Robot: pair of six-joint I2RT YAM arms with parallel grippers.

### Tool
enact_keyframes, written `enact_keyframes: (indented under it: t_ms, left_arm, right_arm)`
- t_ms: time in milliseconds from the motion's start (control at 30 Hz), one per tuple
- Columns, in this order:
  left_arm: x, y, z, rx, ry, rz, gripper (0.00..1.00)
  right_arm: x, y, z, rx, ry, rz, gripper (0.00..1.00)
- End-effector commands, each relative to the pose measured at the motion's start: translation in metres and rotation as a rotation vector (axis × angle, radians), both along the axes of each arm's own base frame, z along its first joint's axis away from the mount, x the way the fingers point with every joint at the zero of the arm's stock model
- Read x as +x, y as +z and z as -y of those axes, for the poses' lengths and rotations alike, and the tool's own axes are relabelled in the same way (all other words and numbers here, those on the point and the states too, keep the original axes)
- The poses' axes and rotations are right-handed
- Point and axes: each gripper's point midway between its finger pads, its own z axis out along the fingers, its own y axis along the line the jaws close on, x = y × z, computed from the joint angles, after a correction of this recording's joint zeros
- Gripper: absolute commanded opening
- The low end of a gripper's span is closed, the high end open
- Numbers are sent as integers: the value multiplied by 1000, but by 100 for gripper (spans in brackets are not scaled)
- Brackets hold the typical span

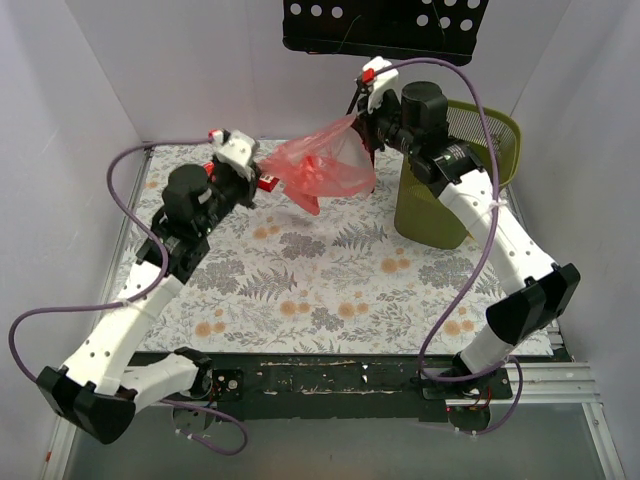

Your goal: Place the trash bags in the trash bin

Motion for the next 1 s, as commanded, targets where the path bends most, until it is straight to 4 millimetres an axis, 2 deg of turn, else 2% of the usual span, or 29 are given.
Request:
enact_keyframes:
  t_ms: [0, 33, 100, 133, 167, 200, 233, 267, 300, 333, 367, 433, 467, 500, 567, 633, 667, 700, 733, 800, 833, 867, 900, 933, 967]
  left_arm:
    - [51, 28, -71, -10, 357, -73, 0]
    - [61, 40, -81, -11, 389, -68, 0]
    - [74, 60, -81, 7, 375, -56, 0]
    - [76, 54, -77, 42, 338, -73, 0]
    - [71, 36, -65, 101, 248, -110, 0]
    - [62, 11, -57, 145, 178, -171, 0]
    - [51, -22, -54, 169, 144, -267, 0]
    - [36, -61, -55, 188, 131, -371, 0]
    - [19, -90, -53, 210, 90, -459, 0]
    - [-2, -116, -52, 245, 35, -551, 0]
    - [-19, -135, -53, 265, 2, -622, 0]
    - [-36, -157, -61, 283, 31, -706, 0]
    - [-36, -159, -65, 287, 49, -703, 0]
    - [-34, -158, -68, 295, 65, -689, 0]
    - [-14, -143, -77, 308, 141, -622, 0]
    - [20, -115, -97, 334, 272, -535, 0]
    - [43, -92, -112, 322, 363, -469, 0]
    - [65, -59, -130, 290, 460, -389, 0]
    - [87, -13, -145, 241, 562, -282, 0]
    - [108, 90, -161, 143, 682, -57, 0]
    - [109, 142, -168, 88, 727, 65, 0]
    - [100, 199, -175, 17, 764, 198, 0]
    - [87, 246, -180, -35, 780, 326, 0]
    - [68, 290, -182, -88, 773, 457, 0]
    - [48, 321, -180, -129, 738, 560, 0]
  right_arm:
    - [-73, 28, -29, 9, 237, 36, 1]
    - [-86, 28, -34, 25, 271, 19, 1]
    - [-94, 25, -40, 65, 288, -34, 1]
    - [-91, 23, -39, 101, 252, -69, 1]
    - [-86, 13, -39, 135, 208, -131, 1]
    - [-82, -6, -38, 124, 182, -173, 1]
    - [-77, -22, -39, 119, 161, -197, 1]
    - [-74, -36, -39, 109, 145, -217, 1]
    - [-69, -49, -41, 94, 138, -240, 1]
    - [-65, -64, -46, 74, 145, -270, 1]
    - [-61, -77, -51, 54, 147, -302, 1]
    - [-51, -101, -61, 25, 151, -371, 1]
    - [-46, -114, -68, 19, 160, -403, 1]
    - [-41, -123, -75, 15, 172, -420, 1]
    - [-26, -124, -95, 32, 214, -407, 1]
    - [-2, -103, -116, 51, 252, -336, 1]
    - [14, -82, -128, 74, 266, -274, 1]
    - [25, -54, -139, 107, 290, -197, 1]
    - [38, -3, -149, 175, 310, -49, 1]
    - [39, 90, -144, 293, 294, 251, 1]
    - [25, 142, -135, 365, 286, 420, 1]
    - [6, 181, -125, 426, 274, 565, 1]
    - [-20, 218, -111, 455, 261, 710, 1]
    - [-47, 246, -104, 458, 251, 849, 1]
    - [-70, 265, -101, 455, 243, 950, 1]
